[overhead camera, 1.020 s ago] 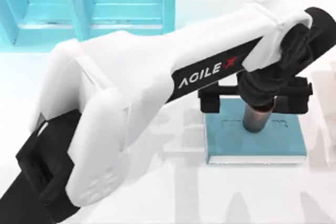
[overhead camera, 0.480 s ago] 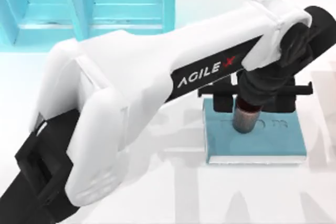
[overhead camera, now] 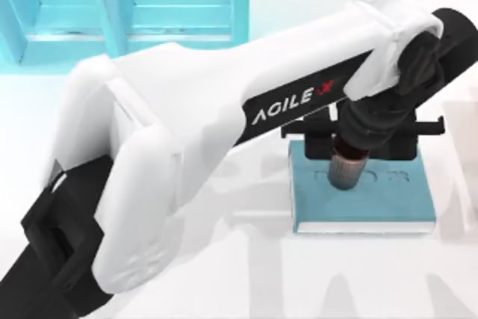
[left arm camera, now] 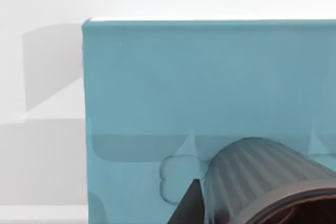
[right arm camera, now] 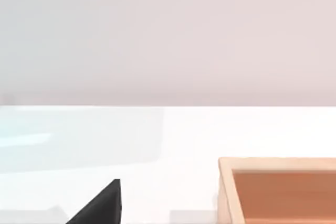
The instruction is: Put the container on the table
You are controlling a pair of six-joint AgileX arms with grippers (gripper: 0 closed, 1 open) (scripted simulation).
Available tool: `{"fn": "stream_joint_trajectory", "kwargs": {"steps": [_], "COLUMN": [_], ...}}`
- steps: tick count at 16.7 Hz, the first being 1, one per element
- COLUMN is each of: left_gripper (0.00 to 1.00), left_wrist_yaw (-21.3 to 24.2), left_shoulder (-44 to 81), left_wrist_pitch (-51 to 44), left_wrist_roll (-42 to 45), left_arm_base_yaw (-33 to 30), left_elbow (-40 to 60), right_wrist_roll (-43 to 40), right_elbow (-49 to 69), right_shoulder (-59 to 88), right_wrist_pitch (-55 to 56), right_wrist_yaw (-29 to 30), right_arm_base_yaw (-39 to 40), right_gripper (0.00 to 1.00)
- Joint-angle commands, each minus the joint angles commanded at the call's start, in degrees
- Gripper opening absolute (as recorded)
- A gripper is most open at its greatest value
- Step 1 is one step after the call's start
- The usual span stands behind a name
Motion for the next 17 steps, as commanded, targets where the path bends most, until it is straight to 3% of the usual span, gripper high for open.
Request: {"fn": "stream_joint_trajectory", "kwargs": {"steps": [8,17], "left_gripper": [0.0,0.0], "left_wrist_yaw": [-0.01,0.06], "left_shoulder": [0.43,4.4], "left_wrist_pitch": [-0.91,-15.11], "left_wrist_roll": [0.14,0.03], "left_arm_base_yaw": [-0.32,-0.31], "left_elbow": [0.96,19.44], "right_wrist_roll": [0.0,0.0], "right_elbow": [0.0,0.0], "right_shoulder": [0.0,0.0], "right_wrist_pitch": [0.0,0.0], "right_wrist_yaw": [0.0,0.0], "right_arm_base_yaw": [0.0,0.0], "right_gripper": [1.0,1.0]}}
